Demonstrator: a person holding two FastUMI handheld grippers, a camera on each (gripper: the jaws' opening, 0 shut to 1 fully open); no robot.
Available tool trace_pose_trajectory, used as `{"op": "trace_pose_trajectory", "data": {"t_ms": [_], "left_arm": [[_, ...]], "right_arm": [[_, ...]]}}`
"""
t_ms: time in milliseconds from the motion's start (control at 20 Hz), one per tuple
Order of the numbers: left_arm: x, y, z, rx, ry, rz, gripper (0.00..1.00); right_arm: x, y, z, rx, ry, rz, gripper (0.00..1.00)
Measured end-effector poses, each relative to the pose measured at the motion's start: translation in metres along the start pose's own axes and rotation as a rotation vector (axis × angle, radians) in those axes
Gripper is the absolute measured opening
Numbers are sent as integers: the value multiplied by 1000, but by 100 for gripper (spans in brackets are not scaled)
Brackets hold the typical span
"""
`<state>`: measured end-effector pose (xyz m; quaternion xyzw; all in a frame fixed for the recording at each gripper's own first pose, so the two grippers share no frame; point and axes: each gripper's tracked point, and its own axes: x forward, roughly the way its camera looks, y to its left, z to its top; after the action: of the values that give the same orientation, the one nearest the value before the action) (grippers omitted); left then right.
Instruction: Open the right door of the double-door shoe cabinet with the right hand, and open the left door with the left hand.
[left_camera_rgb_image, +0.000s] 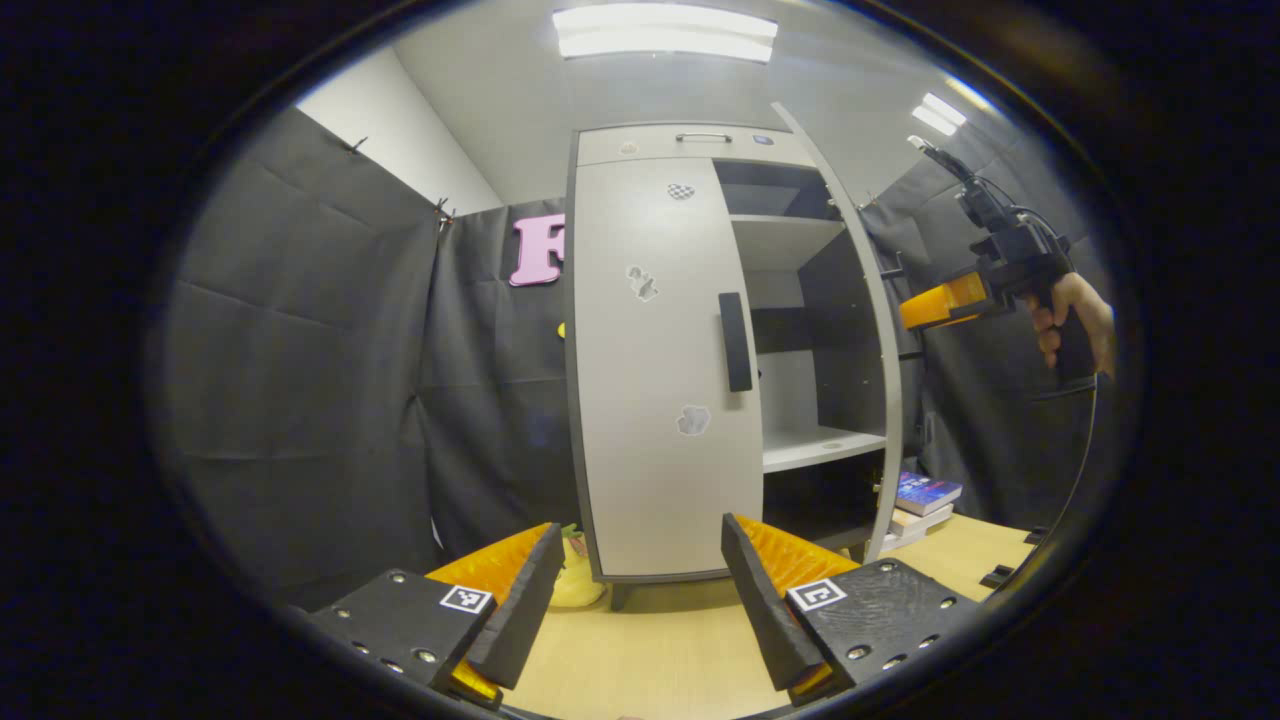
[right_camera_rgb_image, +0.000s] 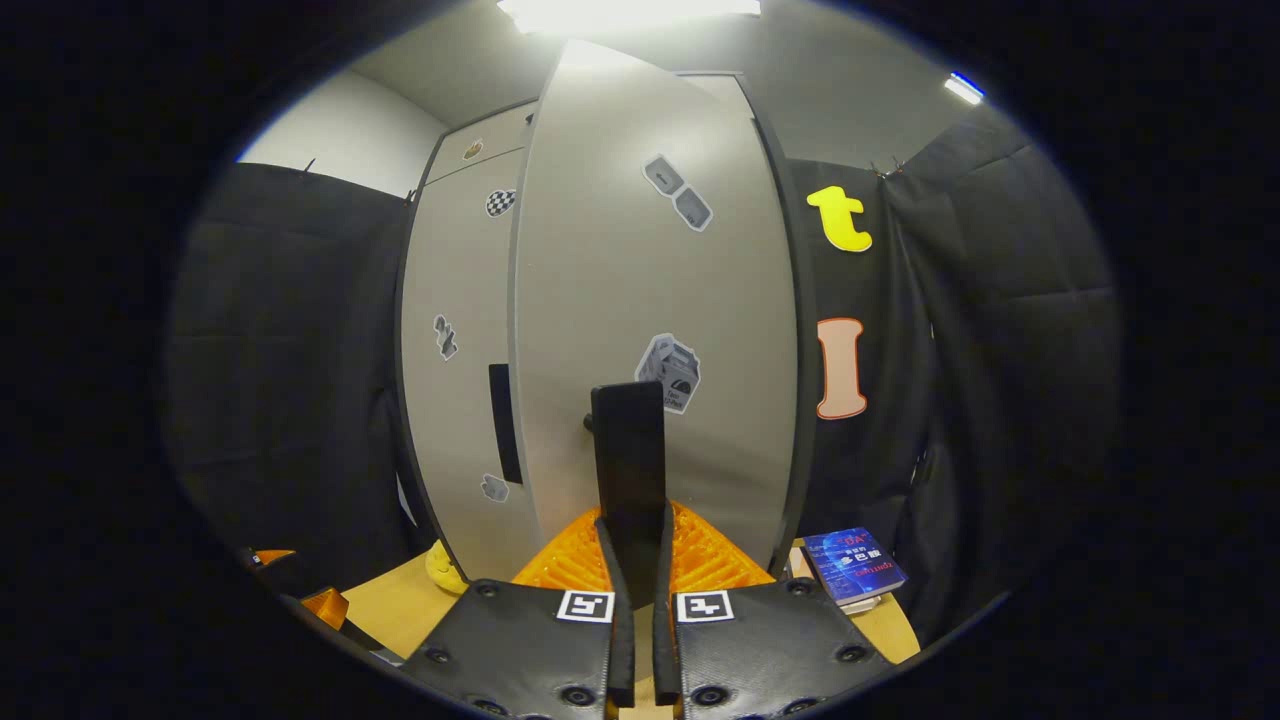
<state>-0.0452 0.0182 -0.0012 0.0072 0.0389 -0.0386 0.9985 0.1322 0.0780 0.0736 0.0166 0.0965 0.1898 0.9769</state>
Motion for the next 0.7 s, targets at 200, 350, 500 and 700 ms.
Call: {"op": "trace_pose_trajectory", "data": {"t_ms": [200,350,500,700], "left_arm": [[19,-10,8,6,-3,-26,92],[16,-16,16,15,-19,-25,92],[18,-28,18,14,-19,-31,91],[23,-47,21,15,-19,-53,92]], "right_arm": [[-14,-18,0,9,6,-12,8],[-23,-34,-1,-5,15,-33,8],[-32,-53,-1,-17,17,-62,8],[-46,-87,-1,-16,10,-124,7]]}}
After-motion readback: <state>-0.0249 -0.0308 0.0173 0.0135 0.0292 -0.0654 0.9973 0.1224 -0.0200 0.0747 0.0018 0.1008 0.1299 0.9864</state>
